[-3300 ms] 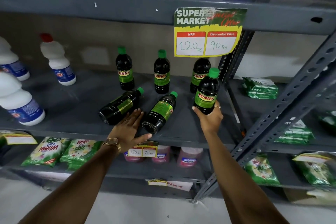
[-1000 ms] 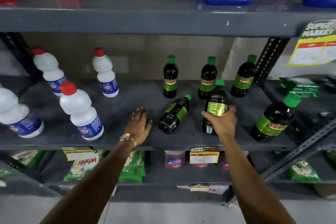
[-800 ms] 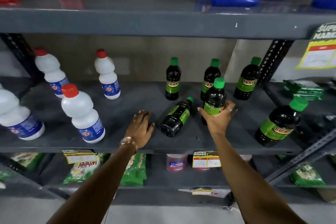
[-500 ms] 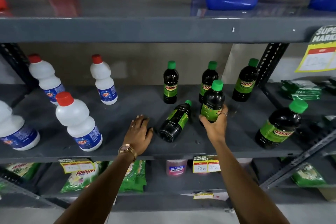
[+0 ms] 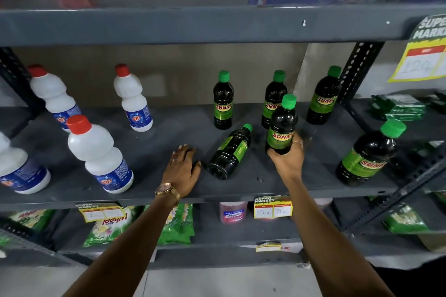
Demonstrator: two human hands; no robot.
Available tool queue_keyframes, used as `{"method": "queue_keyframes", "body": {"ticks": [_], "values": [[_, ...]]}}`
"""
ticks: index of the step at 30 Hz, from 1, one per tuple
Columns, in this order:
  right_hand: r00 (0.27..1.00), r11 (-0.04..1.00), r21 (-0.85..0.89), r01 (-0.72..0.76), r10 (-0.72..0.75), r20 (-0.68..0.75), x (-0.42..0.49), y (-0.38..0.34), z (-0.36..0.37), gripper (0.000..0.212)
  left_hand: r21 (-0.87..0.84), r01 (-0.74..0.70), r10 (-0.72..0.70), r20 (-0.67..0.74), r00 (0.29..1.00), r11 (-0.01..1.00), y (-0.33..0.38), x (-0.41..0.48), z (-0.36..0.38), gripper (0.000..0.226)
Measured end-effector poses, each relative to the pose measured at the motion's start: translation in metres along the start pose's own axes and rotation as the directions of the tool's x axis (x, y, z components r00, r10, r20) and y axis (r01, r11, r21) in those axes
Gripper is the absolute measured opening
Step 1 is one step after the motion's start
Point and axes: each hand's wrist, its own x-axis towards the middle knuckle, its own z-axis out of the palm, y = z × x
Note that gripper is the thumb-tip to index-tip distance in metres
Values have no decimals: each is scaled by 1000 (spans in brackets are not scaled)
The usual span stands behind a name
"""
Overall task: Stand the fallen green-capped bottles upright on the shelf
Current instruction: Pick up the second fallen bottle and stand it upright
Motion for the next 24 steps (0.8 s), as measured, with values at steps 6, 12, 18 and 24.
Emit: {"method": "queue_keyframes", "body": {"ticks": [6, 12, 18, 24], "values": [[998, 999, -28, -24, 22, -65, 1, -4, 1, 81, -5, 7, -7, 0, 1000, 1000, 2, -1, -1, 50], [998, 994, -111, -25, 18, -67, 2, -3, 2, 82, -32, 24, -24, 7, 1000, 999, 2, -1, -1, 50], [1000, 996, -85, -28, 28, -5, 3, 2, -8, 70, -27, 14, -14, 21, 1000, 1000, 1, -2, -3, 50], [992, 999, -10, -49, 50, 118, -2, 9, -34, 68, -29, 14, -13, 25, 1000, 999, 0, -3, -3, 50]]}}
